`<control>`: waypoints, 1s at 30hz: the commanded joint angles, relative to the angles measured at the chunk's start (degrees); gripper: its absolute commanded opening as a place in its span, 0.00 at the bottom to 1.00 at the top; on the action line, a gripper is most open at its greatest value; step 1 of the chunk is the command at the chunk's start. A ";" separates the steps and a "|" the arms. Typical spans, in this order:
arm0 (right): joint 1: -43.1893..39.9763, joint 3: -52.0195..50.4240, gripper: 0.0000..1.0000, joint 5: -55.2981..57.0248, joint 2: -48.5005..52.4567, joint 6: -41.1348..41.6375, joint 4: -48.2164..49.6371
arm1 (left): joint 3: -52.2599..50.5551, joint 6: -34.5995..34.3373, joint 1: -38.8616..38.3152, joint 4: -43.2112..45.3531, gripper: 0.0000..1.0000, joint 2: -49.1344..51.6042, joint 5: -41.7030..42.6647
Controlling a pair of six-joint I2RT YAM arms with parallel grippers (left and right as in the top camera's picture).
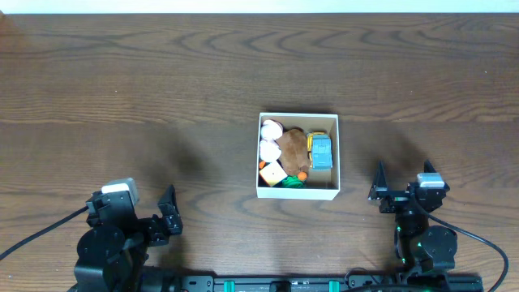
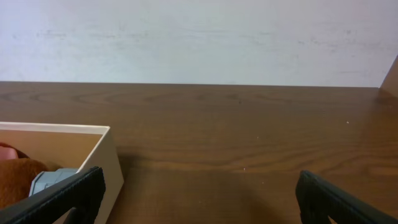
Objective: Pack container
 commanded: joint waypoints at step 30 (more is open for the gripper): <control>-0.33 -0.20 0.99 0.63 -0.39 0.11 -0.13 | -34.40 3.21 8.09 45.44 0.98 -16.24 -1.01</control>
